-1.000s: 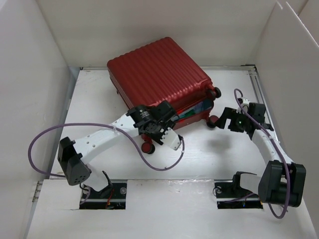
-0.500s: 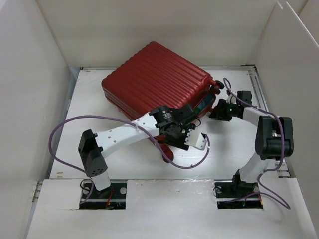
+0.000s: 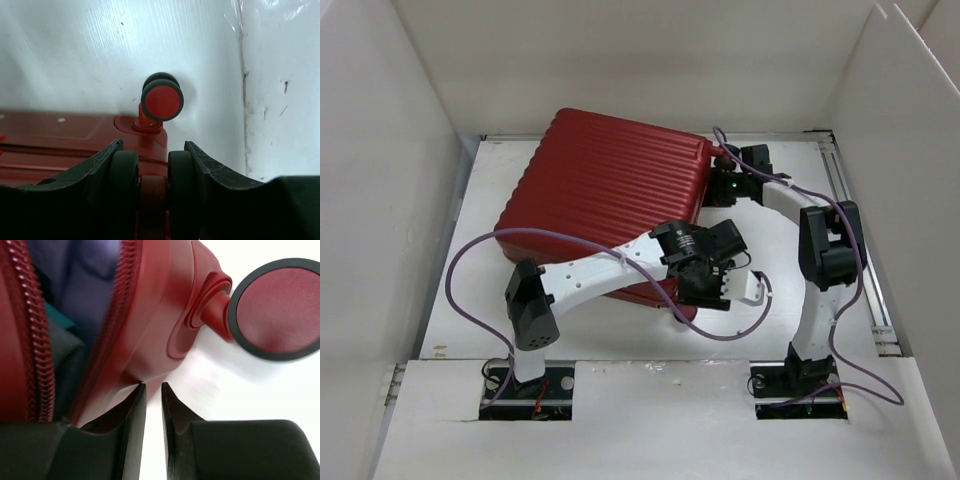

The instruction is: Pack the luggage

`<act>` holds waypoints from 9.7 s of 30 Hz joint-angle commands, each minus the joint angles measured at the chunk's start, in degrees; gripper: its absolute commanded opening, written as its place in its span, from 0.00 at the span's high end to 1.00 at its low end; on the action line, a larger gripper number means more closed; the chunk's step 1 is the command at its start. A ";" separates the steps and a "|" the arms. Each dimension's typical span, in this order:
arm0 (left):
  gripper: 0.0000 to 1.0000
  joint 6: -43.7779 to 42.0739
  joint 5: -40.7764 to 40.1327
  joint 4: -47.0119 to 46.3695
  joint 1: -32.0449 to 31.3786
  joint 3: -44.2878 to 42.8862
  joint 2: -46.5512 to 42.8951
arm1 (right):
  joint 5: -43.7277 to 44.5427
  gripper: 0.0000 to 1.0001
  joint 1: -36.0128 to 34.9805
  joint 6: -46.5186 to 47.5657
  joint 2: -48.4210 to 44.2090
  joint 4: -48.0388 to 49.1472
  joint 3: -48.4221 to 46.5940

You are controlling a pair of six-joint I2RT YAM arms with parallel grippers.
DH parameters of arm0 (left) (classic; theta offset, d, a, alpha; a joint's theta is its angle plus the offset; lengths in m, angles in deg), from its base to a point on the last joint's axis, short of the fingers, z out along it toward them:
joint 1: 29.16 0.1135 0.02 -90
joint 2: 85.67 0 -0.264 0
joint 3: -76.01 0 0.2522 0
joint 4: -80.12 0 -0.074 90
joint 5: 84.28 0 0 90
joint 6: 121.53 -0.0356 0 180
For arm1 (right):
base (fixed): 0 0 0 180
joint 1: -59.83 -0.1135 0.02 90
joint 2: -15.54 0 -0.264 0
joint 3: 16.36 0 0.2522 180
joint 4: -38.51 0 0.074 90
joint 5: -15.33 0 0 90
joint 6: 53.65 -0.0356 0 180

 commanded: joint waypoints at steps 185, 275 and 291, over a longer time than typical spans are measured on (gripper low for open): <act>1.00 16.44 0.51 -15.37 5.09 -19.05 0.28 | 82.40 0.26 -64.40 12.75 -51.03 67.13 66.91; 1.00 12.31 -1.52 -13.70 5.09 -12.13 -4.98 | 89.43 1.00 -52.90 -20.74 -51.01 34.99 62.60; 1.00 10.56 -0.37 -11.33 5.09 -4.47 -9.82 | 59.65 1.00 -23.63 -3.70 -64.99 41.13 65.77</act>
